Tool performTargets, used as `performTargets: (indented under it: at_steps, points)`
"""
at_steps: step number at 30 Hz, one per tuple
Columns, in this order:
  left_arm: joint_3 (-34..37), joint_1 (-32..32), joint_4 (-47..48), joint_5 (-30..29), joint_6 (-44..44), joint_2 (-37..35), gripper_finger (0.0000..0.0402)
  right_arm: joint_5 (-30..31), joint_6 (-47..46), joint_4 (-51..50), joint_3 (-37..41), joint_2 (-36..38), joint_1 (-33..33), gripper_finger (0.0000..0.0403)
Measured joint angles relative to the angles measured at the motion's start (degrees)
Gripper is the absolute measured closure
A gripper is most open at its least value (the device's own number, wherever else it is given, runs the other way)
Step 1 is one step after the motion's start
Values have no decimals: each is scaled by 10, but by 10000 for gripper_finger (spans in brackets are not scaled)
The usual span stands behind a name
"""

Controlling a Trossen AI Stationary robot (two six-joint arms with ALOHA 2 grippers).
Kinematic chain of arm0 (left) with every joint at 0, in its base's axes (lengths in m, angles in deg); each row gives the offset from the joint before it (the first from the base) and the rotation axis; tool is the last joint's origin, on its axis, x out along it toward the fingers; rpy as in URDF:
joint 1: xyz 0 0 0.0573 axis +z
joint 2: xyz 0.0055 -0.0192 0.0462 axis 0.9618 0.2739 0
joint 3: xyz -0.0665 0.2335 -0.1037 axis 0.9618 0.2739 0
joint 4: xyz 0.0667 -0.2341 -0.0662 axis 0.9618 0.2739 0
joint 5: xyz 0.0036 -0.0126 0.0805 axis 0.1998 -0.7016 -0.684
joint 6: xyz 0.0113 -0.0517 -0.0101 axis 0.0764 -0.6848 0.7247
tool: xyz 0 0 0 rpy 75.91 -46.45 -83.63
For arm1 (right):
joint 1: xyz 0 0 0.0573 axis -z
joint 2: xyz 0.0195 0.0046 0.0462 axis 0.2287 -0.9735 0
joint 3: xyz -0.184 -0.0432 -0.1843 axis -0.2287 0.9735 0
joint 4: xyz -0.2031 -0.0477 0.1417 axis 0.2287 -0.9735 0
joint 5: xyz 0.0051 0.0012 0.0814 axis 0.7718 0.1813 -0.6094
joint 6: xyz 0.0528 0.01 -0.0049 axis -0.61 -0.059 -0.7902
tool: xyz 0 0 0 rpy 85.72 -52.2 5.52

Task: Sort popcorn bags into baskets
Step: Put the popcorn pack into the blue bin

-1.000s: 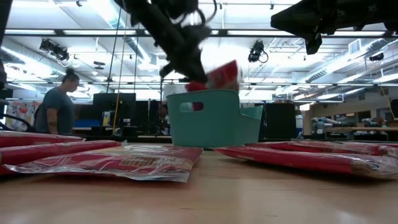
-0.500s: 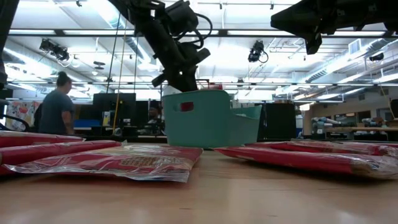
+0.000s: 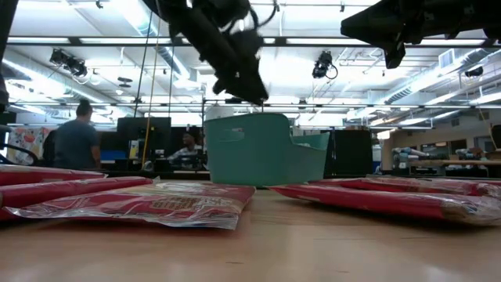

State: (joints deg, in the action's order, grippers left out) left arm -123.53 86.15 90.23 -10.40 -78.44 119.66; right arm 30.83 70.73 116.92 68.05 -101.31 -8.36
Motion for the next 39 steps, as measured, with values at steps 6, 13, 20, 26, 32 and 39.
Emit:
performTargets:
  at_steps: [6,13,20,26,32,39]
  points:
    - [0,-61,5,184,238,-30,257,0,0,-1,0,0,0,344]
    - [0,-161,81,160,382,-34,260,0,-1,-2,0,0,0,344]
    - [0,-222,155,131,364,-28,260,0,-1,0,0,0,0,344]
    - [0,-252,157,105,321,-25,260,0,-3,-1,0,0,0,344]
    - [0,-277,122,30,312,9,260,0,-11,-8,0,0,0,344]
    - [0,-300,45,-24,326,67,260,-11,-49,-50,0,0,0,344]
